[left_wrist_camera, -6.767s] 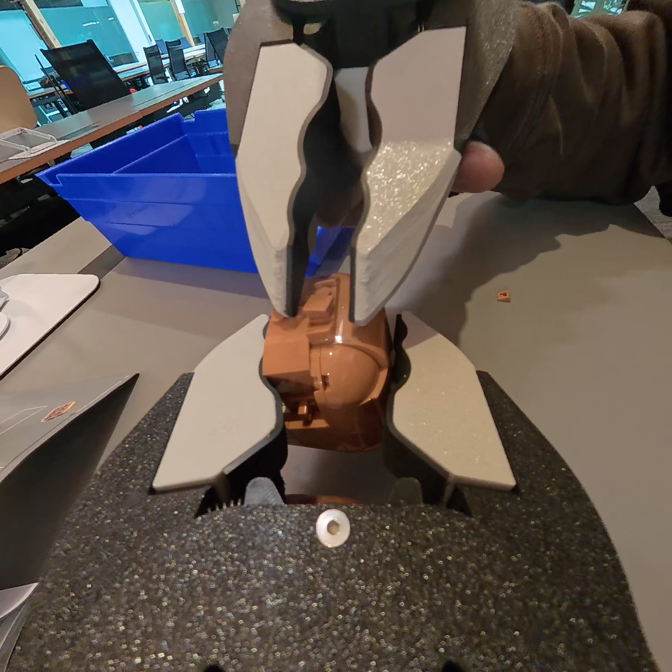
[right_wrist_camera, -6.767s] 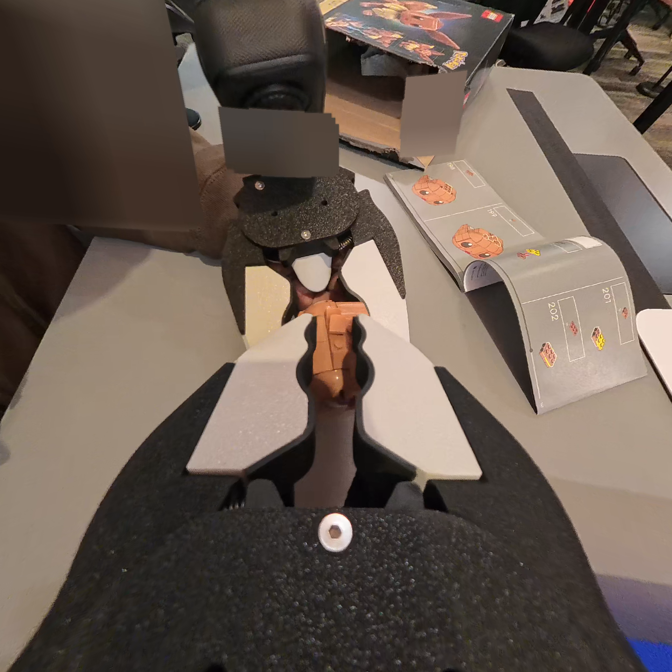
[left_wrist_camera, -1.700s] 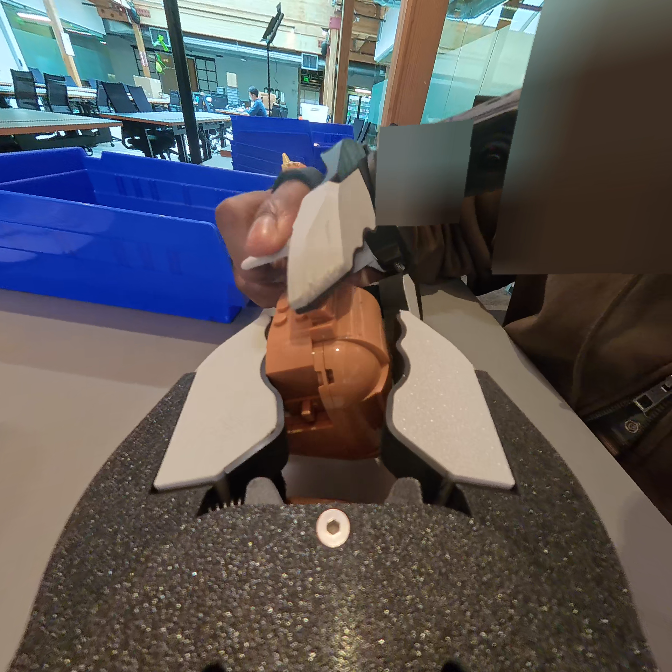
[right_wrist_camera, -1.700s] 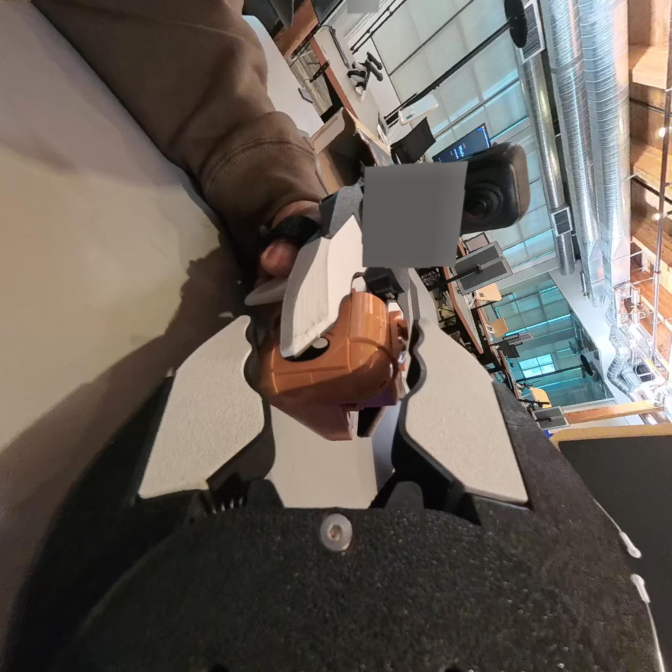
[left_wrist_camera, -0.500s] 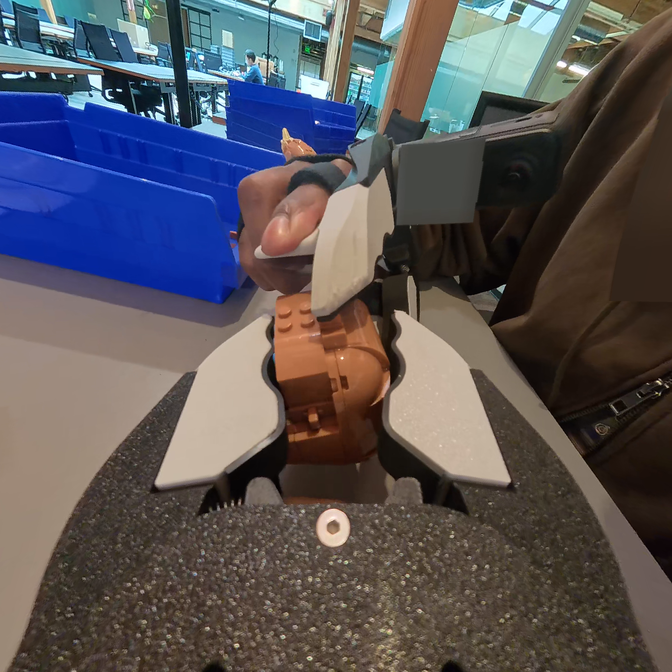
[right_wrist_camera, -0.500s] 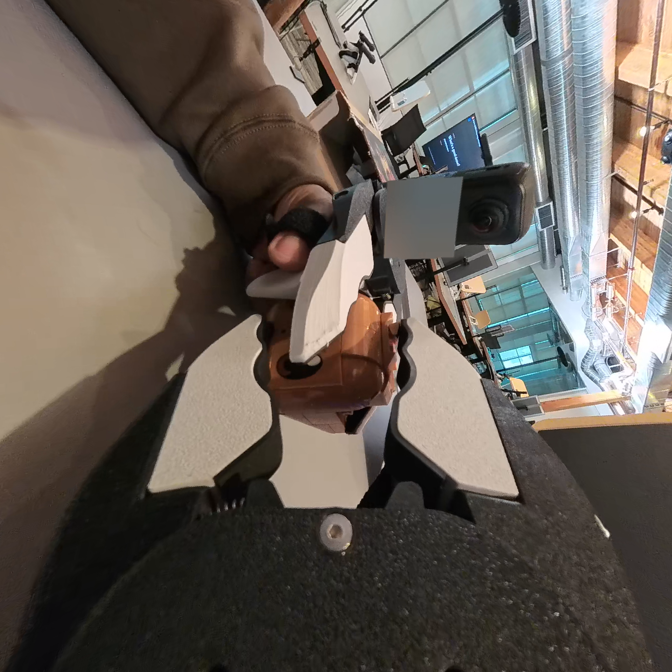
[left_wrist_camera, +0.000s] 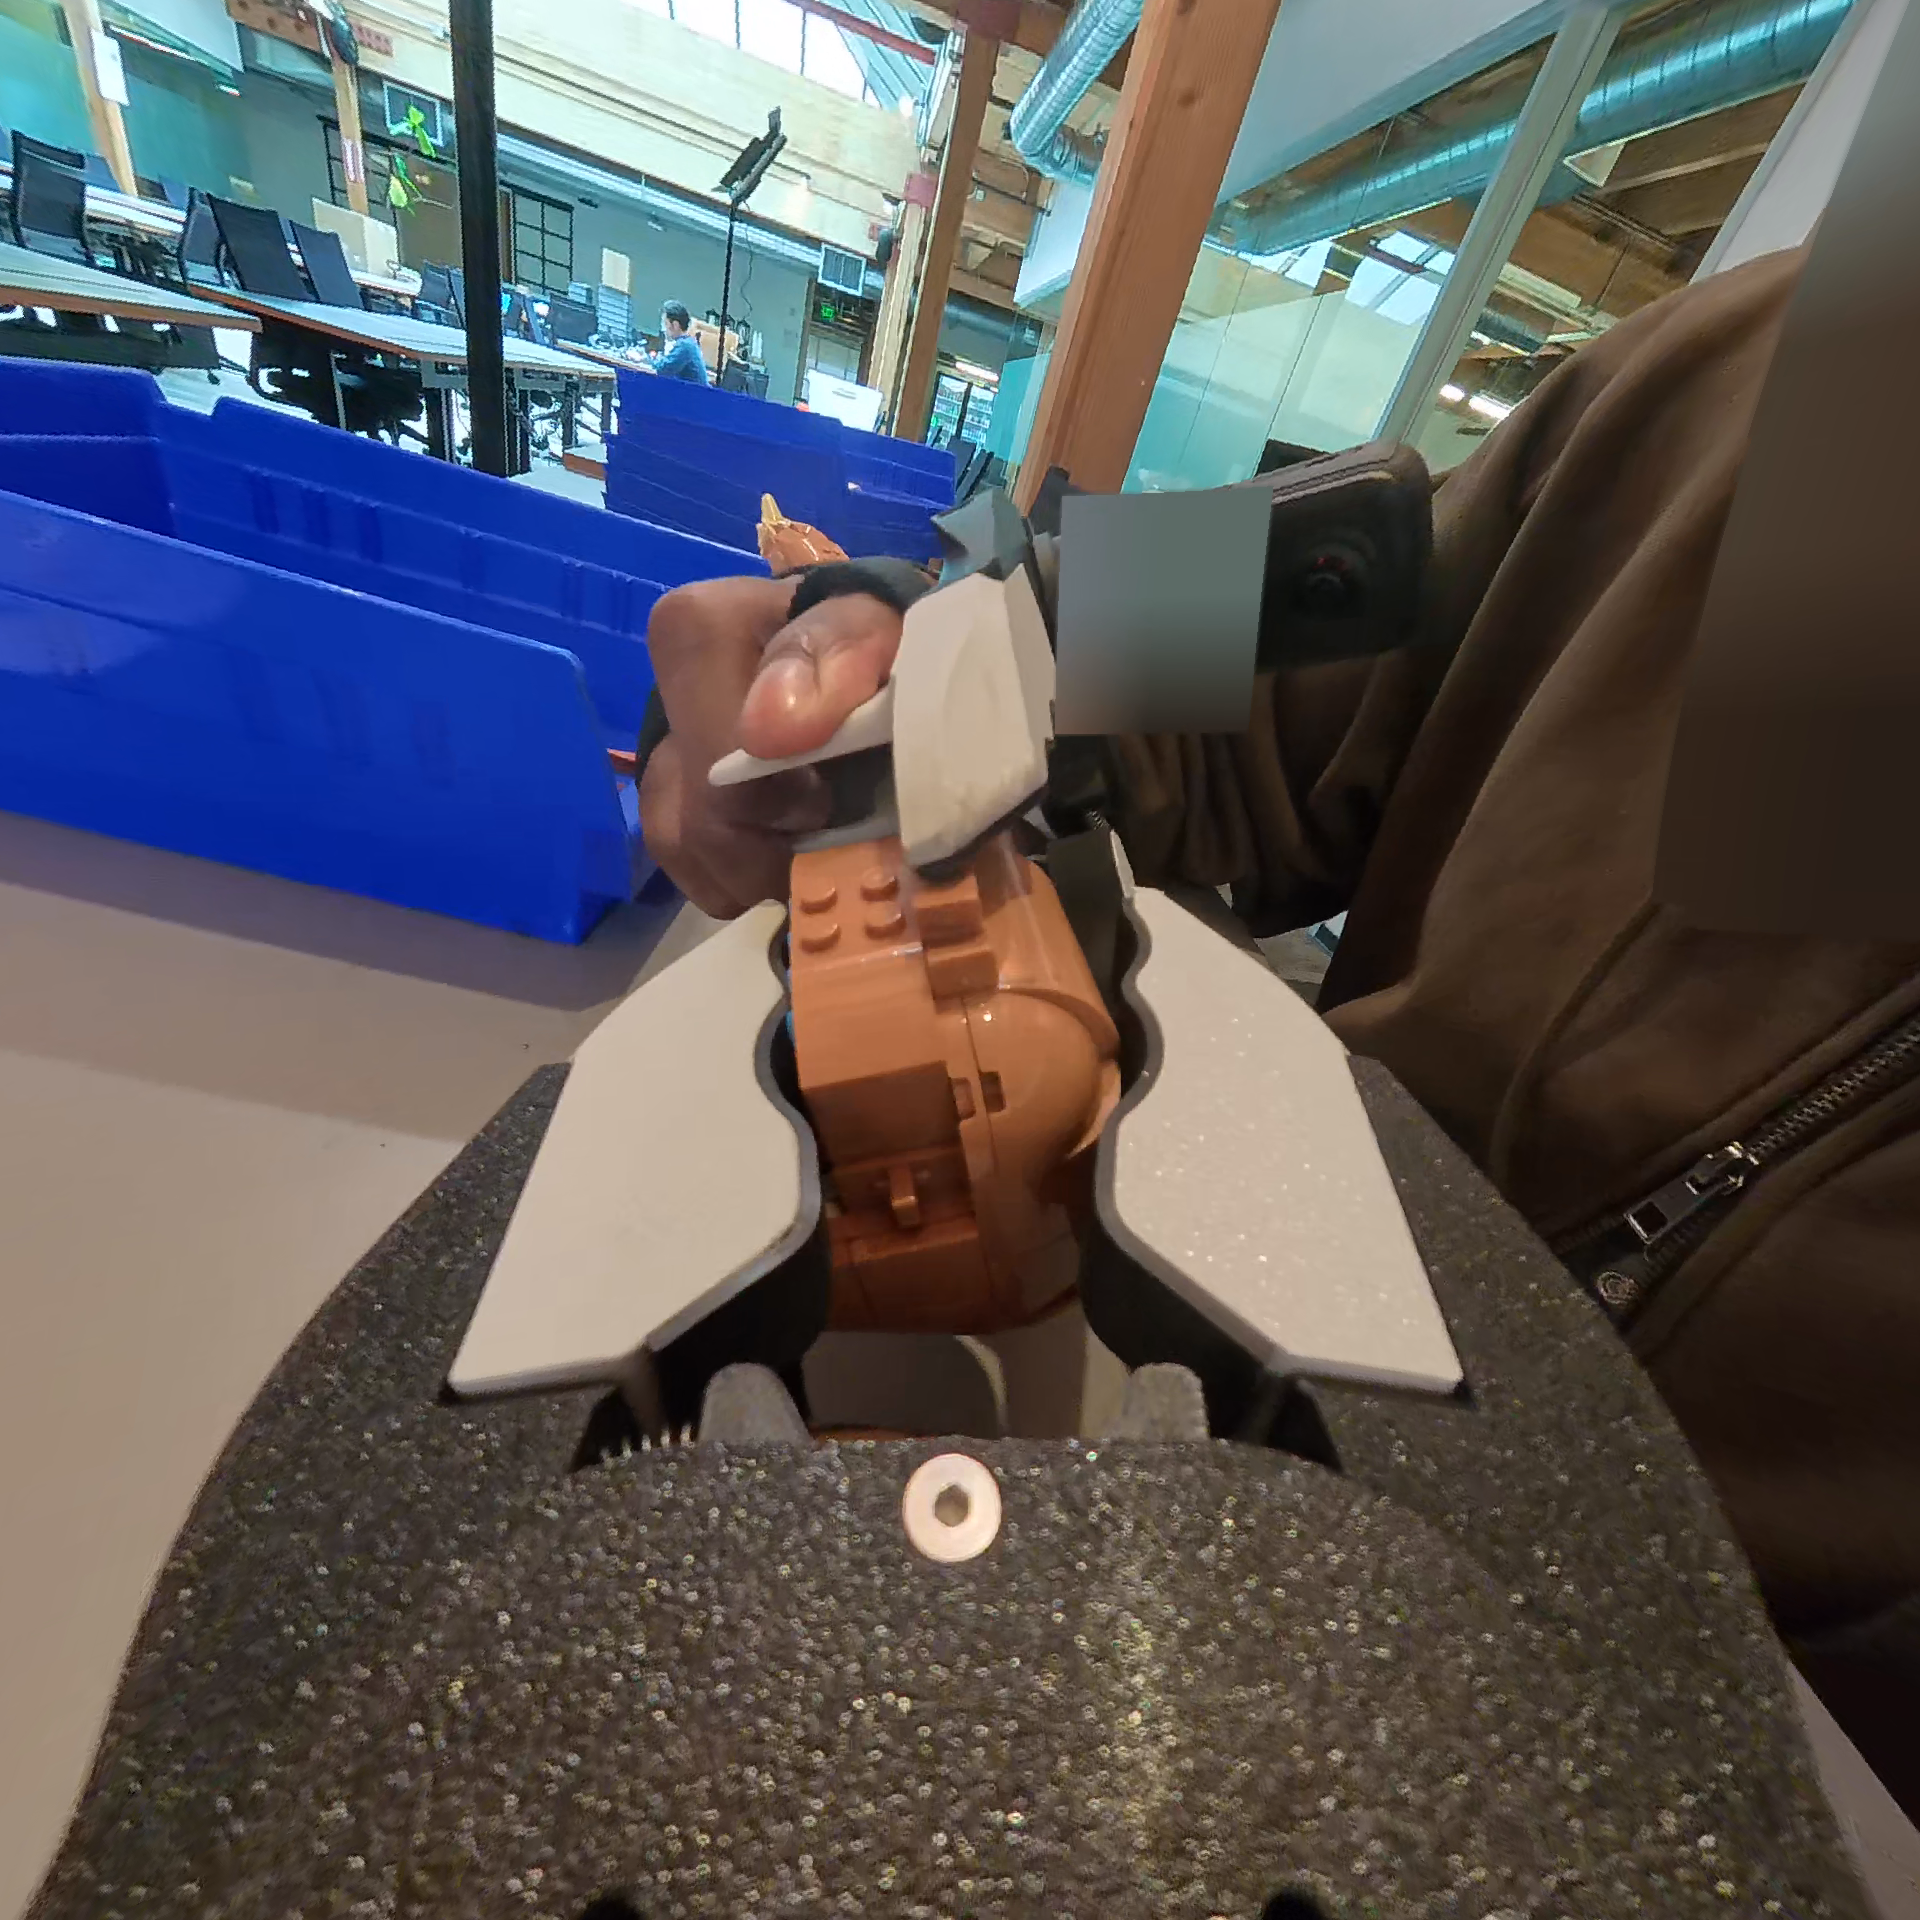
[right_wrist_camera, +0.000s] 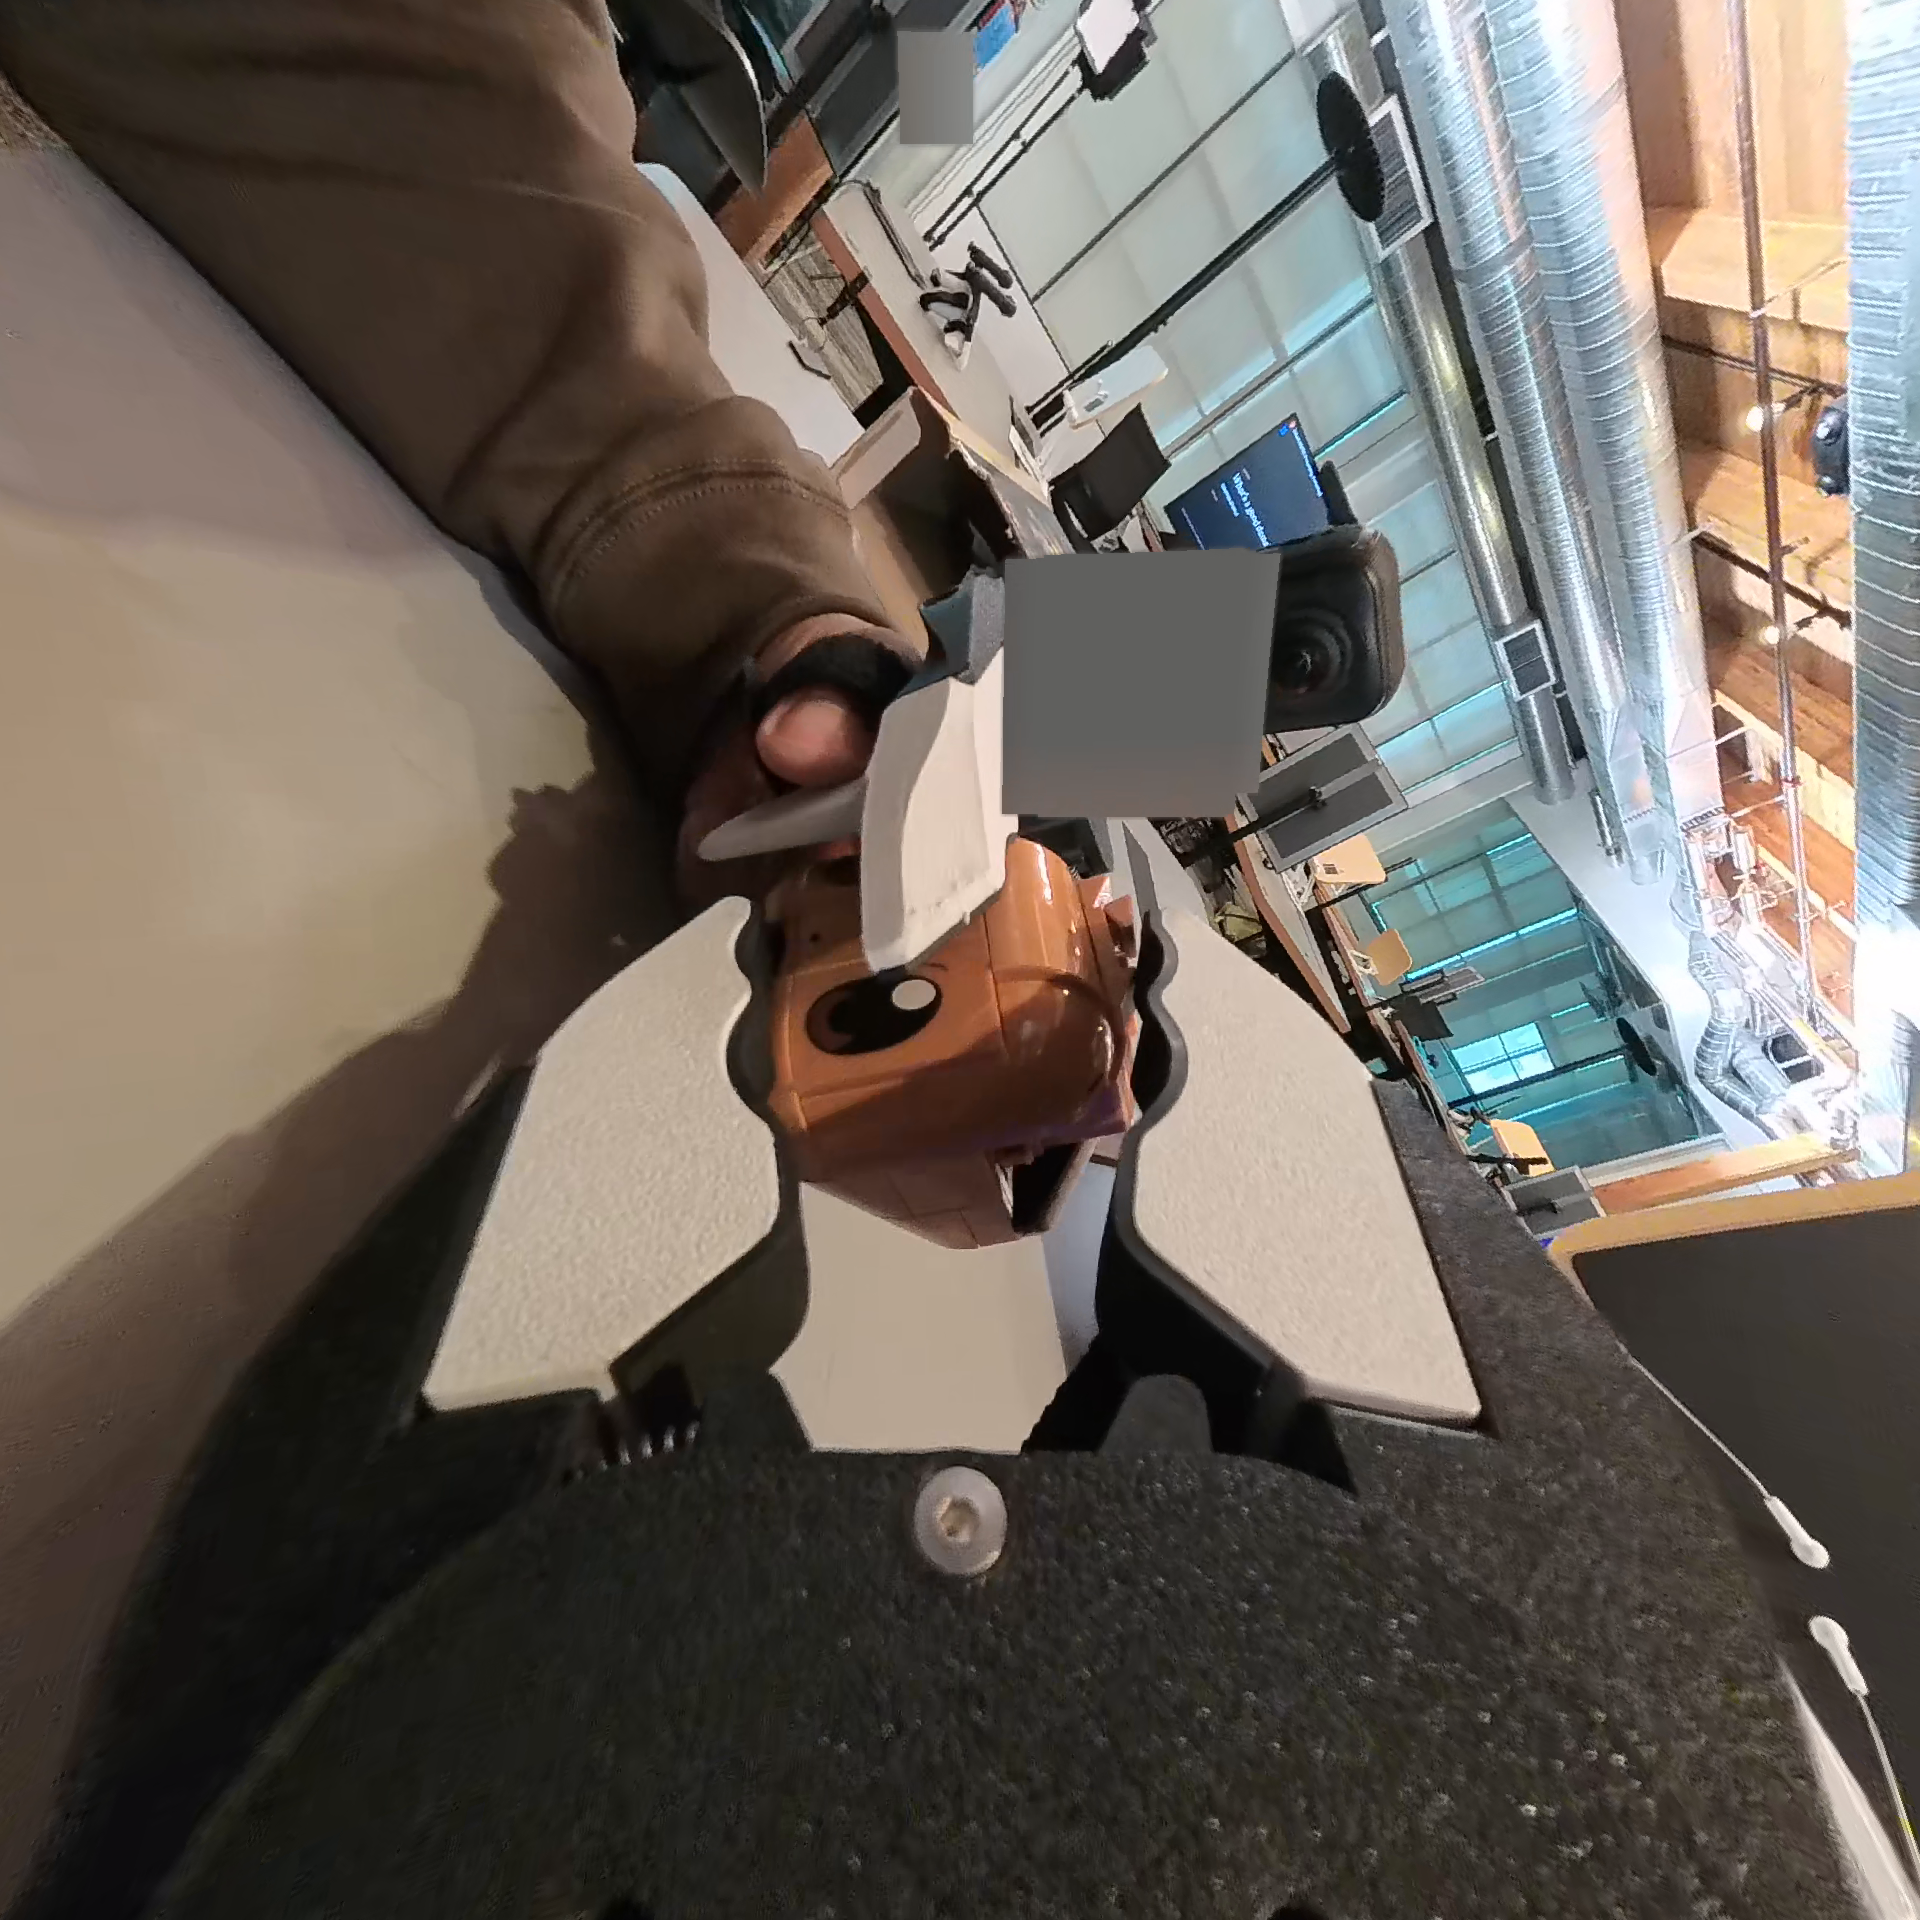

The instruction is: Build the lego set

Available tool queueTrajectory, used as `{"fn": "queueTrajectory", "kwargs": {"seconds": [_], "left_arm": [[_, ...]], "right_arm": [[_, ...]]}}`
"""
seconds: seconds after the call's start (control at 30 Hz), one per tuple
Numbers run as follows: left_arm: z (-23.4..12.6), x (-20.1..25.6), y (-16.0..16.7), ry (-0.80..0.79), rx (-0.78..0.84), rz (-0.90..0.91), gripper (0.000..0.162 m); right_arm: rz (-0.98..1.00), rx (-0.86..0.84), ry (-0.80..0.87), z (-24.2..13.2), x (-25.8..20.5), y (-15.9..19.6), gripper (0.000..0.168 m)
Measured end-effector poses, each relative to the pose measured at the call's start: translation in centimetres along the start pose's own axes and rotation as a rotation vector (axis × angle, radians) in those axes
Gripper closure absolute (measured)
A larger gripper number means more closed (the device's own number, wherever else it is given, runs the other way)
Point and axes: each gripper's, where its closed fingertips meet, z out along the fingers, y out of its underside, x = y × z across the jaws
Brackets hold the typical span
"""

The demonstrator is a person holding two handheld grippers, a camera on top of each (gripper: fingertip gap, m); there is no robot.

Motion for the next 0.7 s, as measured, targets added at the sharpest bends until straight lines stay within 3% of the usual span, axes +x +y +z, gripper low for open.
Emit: {"fn": "queueTrajectory", "kwargs": {"seconds": [0.4, 0.47, 0.53, 0.7], "left_arm": [[0.1, 0.5, -0.3, 0.044, 0.042, -0.02, 0.105], [0.1, 0.6, -0.2, 0.04, 0.04, 0.0, 0.105], [0.1, 0.4, -0.5, 0.043, 0.061, -0.041, 0.105], [0.0, 0.5, -0.7, 0.051, 0.077, -0.048, 0.105]], "right_arm": [[0.026, 0.012, -0.016, -0.1, 0.1, -0.5, 0.103], [0.056, 0.027, -0.016, -0.3, 0.3, -0.7, 0.11], [0.023, 0.055, -0.009, -0.6, 0.5, -1.1, 0.14], [0.003, 0.05, 0.02, -0.7, 0.7, -1.3, 0.141]]}}
